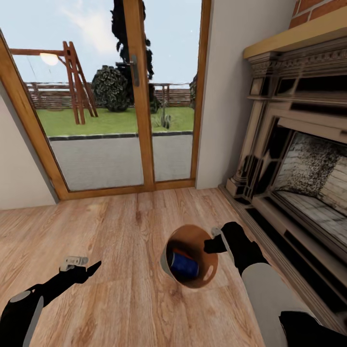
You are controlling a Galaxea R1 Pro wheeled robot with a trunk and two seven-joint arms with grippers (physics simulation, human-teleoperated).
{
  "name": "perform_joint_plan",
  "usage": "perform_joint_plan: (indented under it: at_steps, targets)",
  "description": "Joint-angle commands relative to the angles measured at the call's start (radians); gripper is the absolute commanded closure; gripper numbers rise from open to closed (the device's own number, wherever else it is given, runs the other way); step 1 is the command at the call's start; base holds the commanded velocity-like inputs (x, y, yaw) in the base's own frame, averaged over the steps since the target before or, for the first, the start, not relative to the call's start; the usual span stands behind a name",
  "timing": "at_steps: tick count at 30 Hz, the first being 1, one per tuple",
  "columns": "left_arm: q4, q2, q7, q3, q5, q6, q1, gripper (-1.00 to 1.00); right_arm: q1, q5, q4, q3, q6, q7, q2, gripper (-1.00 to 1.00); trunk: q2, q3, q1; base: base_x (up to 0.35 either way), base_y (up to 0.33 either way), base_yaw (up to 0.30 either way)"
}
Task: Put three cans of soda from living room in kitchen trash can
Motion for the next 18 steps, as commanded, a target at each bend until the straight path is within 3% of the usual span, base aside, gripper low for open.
perform_joint_plan:
  at_steps: [1,8,13,18]
  targets:
    - [0.002,-0.005,0.0,0.0,0.001,-0.001,0.0,-1.0,0.0,-0.015,-0.001,-0.019,0.002,-0.001,0.001,1.0,0.0,0.0,0.0,0.0,0.0,0.0]
    - [0.004,-0.034,0.002,0.0,-0.005,-0.011,0.0,-1.0,0.0,-0.018,-0.002,-0.13,0.015,0.007,0.003,1.0,-0.014,-0.006,0.008,0.0,0.0,0.0]
    - [0.001,-0.04,0.022,-0.001,-0.005,-0.021,0.0,-1.0,0.0,-0.018,0.0,-0.141,0.032,0.011,0.004,1.0,-0.042,-0.023,0.023,0.0,0.0,0.0]
    - [-0.004,-0.05,0.043,-0.001,-0.006,-0.024,0.0,-1.0,-0.002,-0.009,0.008,-0.136,0.056,0.001,-0.015,1.0,-0.043,-0.042,0.026,0.0,0.0,0.0]
